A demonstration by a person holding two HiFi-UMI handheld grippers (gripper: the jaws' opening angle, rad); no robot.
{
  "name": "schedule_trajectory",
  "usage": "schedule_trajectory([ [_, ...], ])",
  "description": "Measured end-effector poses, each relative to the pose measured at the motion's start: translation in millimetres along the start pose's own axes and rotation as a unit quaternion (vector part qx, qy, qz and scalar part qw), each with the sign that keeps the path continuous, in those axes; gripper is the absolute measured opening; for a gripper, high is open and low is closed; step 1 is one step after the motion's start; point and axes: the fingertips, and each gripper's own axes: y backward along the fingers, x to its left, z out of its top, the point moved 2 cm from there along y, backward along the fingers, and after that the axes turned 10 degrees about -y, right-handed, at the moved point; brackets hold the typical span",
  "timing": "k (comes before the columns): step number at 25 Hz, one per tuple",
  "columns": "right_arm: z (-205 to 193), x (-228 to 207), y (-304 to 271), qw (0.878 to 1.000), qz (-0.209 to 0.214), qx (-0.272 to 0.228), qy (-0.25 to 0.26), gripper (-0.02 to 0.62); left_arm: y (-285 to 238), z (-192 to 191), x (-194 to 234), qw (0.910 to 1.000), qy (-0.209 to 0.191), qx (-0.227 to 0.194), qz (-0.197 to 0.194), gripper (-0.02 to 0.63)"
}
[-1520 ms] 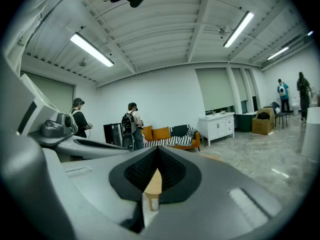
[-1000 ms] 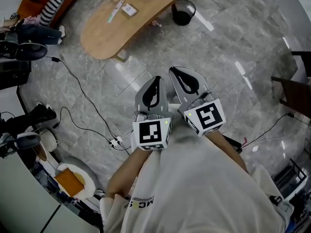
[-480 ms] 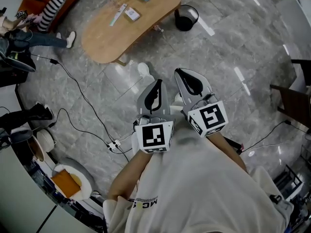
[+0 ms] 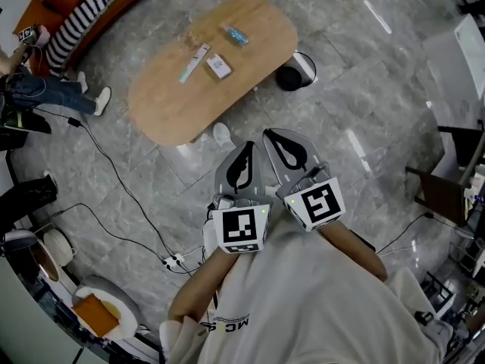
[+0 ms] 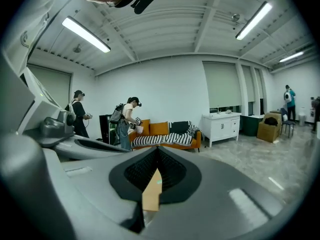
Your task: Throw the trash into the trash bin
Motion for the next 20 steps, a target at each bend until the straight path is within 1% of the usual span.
schedule_trajectory([
  [2, 18, -9, -41, 1.000, -0.006, 0.006, -0.002, 0.021, -23, 13, 35, 1.0000, 0.009, -0.003, 0.001, 0.000],
  [5, 33, -21, -94, 1.000, -0.017, 0.019, -0.006, 0.023, -52, 28, 84, 0.9999, 0.012, 0.000, 0.002, 0.000],
  [10, 37, -40, -162, 0.998, -0.041, 0.039, -0.001, 0.023, -98, 25, 145, 0.9997, 0.007, 0.025, -0.004, 0.000],
  [11, 35, -45, -173, 0.998, -0.042, 0.044, -0.002, 0.026, -107, 22, 153, 0.9995, 0.006, 0.031, -0.005, 0.000],
  [13, 27, -54, -190, 0.998, -0.040, 0.058, -0.007, 0.087, -120, 15, 163, 0.9989, 0.013, 0.044, -0.006, 0.000],
  [14, 21, -59, -198, 0.997, -0.037, 0.066, -0.009, 0.098, -126, 11, 166, 0.9985, 0.018, 0.052, -0.004, 0.000],
  [18, -9, -80, -230, 0.995, -0.025, 0.094, -0.007, 0.104, -149, -9, 179, 0.9954, 0.035, 0.088, 0.017, 0.000],
  [20, -29, -89, -243, 0.993, -0.020, 0.114, -0.017, 0.117, -157, -22, 186, 0.9933, 0.037, 0.106, 0.027, 0.000],
])
